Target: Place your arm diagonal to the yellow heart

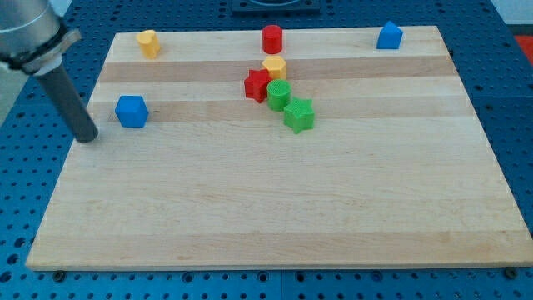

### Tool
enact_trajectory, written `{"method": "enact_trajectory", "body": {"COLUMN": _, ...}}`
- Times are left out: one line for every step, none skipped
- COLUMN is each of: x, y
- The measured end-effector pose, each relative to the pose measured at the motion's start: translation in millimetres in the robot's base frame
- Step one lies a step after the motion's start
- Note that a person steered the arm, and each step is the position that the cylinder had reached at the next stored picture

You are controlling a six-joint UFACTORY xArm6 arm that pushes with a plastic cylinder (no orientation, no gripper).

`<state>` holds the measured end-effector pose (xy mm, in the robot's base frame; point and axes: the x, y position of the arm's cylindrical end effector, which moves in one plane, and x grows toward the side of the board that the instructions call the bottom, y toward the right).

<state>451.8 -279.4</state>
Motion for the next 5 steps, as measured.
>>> {"method": "enact_trajectory", "body": {"x": 15.2, "y": 48.5}}
{"method": "enact_trajectory", "body": {"x": 15.2, "y": 126.8}}
{"method": "enact_trajectory", "body": {"x": 13.3, "y": 186.0}}
{"method": "enact_trajectory", "body": {"x": -9.9, "y": 210.8}}
{"method": "enact_trajectory", "body": {"x": -36.5, "y": 212.0}}
